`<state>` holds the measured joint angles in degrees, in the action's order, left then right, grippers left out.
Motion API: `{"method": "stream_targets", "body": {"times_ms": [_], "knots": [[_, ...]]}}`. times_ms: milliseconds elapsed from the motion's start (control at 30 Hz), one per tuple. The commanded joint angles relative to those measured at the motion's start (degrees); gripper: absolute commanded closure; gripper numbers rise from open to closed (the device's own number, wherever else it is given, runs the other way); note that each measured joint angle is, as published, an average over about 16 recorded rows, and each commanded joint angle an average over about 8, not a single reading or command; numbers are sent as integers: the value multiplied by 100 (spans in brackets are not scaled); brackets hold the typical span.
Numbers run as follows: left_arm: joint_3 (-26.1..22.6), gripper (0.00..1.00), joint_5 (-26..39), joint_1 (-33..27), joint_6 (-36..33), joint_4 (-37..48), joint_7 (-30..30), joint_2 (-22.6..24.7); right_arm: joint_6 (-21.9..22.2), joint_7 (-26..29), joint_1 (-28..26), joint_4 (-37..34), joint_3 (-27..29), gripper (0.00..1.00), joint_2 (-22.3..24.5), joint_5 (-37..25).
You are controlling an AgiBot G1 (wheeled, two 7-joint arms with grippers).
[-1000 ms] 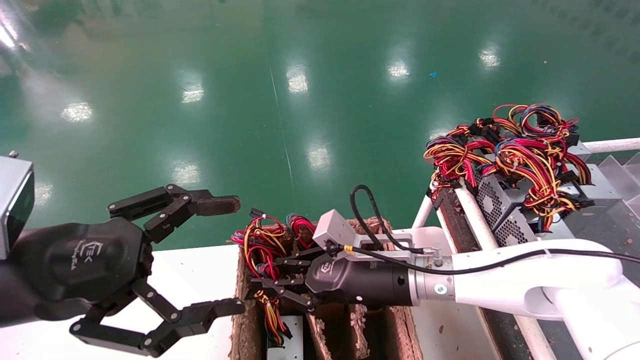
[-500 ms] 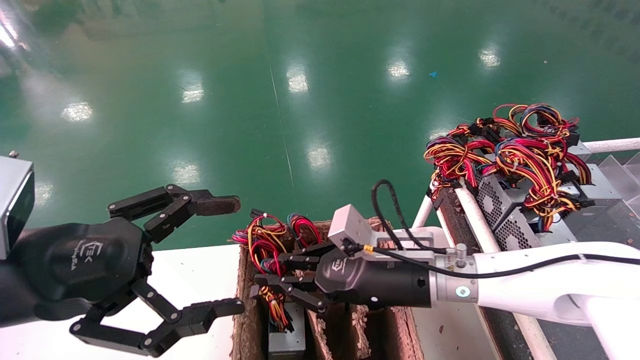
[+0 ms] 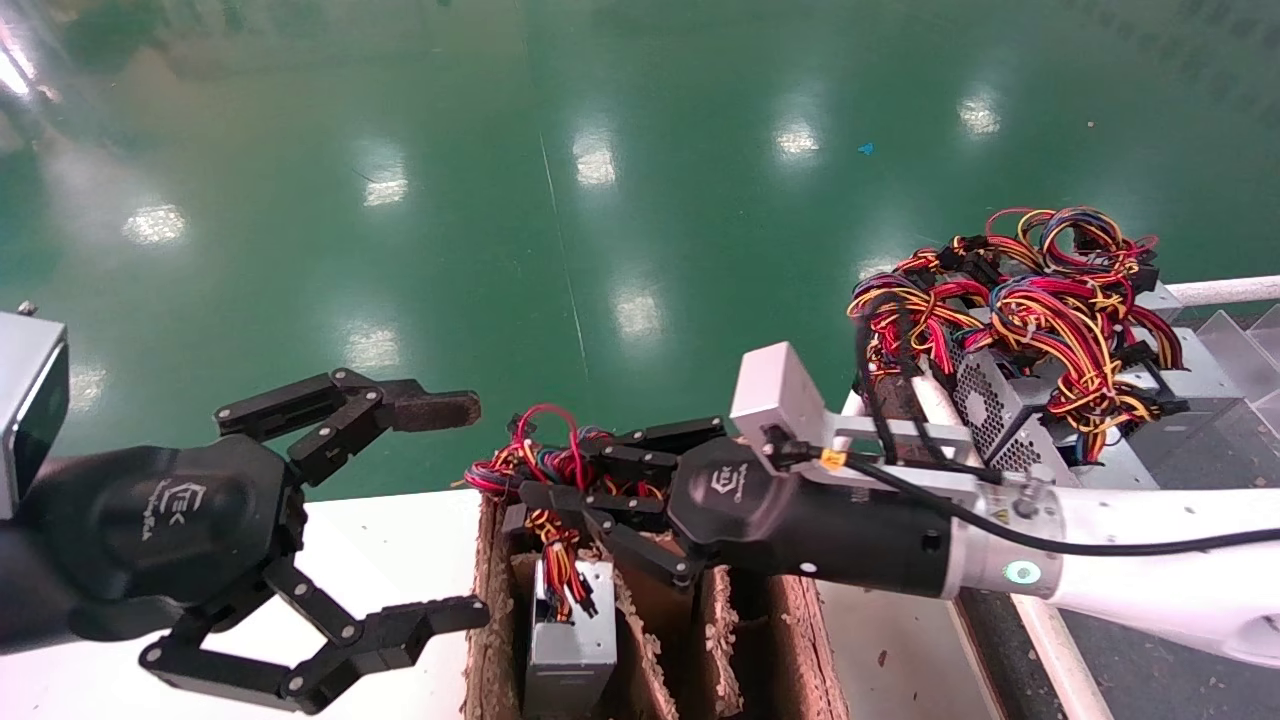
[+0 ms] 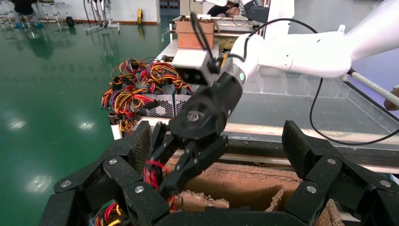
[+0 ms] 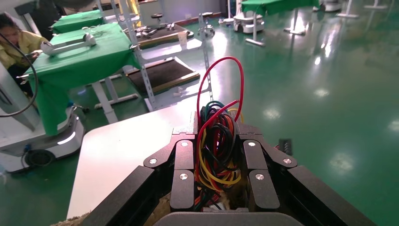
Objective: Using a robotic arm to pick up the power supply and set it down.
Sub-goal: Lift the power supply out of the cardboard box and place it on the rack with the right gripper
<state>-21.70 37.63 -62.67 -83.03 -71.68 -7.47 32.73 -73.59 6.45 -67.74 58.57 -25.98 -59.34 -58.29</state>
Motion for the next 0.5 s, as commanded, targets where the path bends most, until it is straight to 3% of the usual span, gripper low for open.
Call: {"method": "stream_targets", "body": {"times_ms": [33, 500], "knots": [[0, 0, 0, 0, 0, 0, 0, 0, 63, 73, 59, 223, 60, 100, 94, 58], [0, 0, 0, 0, 0, 0, 0, 0, 401, 288, 155, 1056, 302, 100, 398, 190]]}}
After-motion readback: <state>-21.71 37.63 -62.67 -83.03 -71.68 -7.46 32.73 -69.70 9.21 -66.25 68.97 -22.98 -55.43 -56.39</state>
